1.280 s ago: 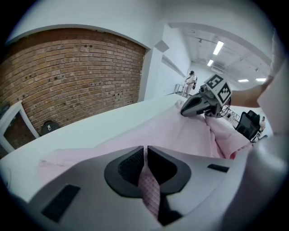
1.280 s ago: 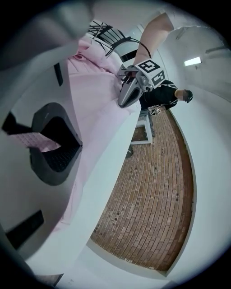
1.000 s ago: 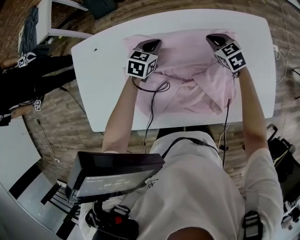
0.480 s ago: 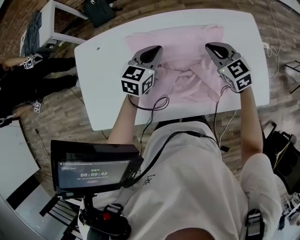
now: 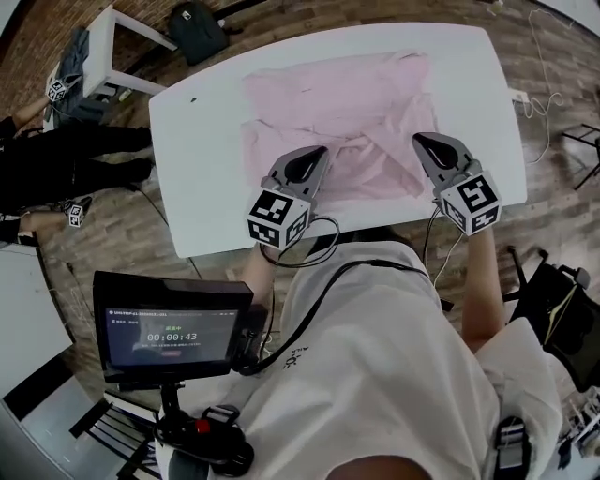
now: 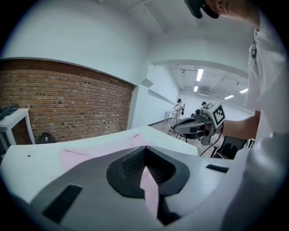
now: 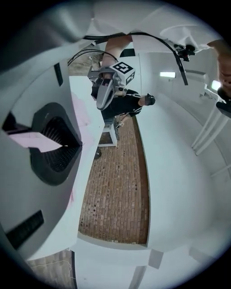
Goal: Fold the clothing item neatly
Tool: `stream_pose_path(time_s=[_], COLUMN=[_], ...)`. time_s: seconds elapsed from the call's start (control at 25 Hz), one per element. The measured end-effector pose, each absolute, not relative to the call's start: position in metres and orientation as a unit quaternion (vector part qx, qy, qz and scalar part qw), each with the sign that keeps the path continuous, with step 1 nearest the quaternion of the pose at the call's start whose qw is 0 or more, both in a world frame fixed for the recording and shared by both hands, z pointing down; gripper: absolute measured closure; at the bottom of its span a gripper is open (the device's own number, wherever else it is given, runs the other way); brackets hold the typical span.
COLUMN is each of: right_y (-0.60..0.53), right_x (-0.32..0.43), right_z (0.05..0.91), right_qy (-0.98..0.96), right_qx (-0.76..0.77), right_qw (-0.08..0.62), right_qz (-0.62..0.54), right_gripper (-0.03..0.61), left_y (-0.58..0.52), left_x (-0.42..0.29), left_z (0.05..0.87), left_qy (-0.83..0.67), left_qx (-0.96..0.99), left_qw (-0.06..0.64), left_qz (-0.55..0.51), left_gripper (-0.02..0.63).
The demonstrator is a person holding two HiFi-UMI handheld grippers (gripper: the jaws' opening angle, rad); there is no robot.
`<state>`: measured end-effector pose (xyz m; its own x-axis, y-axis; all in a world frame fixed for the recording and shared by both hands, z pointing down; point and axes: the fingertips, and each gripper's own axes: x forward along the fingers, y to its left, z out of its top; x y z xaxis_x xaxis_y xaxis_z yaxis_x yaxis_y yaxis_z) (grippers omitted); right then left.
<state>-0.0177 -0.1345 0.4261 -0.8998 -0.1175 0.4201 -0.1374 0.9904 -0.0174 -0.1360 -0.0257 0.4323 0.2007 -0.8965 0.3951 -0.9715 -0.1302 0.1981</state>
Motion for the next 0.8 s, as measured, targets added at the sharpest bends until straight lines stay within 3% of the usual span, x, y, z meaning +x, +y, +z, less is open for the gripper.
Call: stream_pose_path(time_s=[0.48, 0.68, 0.8], right_y=[-0.094, -0.090, -0.089], right_x=[0.080, 0.079, 0.073], right_z=[0.501, 0.561, 0.590], right_qy=[-0.957, -0.937, -0.922], right_qx=[-0.003, 0.008, 0.020], right_qw=[0.287, 0.344, 0.382], right_qz=[0.037, 0.050, 0.060], right_gripper=[0.574, 0.439, 0.430], left_y=[0.016, 0.032, 0.041], left_x=[-0.016, -0.005, -0.005], left_z=[0.488, 0.510, 0.516], left_qy=[-0.664, -0.686, -0.688], left_qx=[0.690, 0.657, 0.649], left_qw=[0.264, 0.286, 0.296], left_qz=[0.117, 0.128, 0.133], left_gripper=[0.611, 0.611, 0.611])
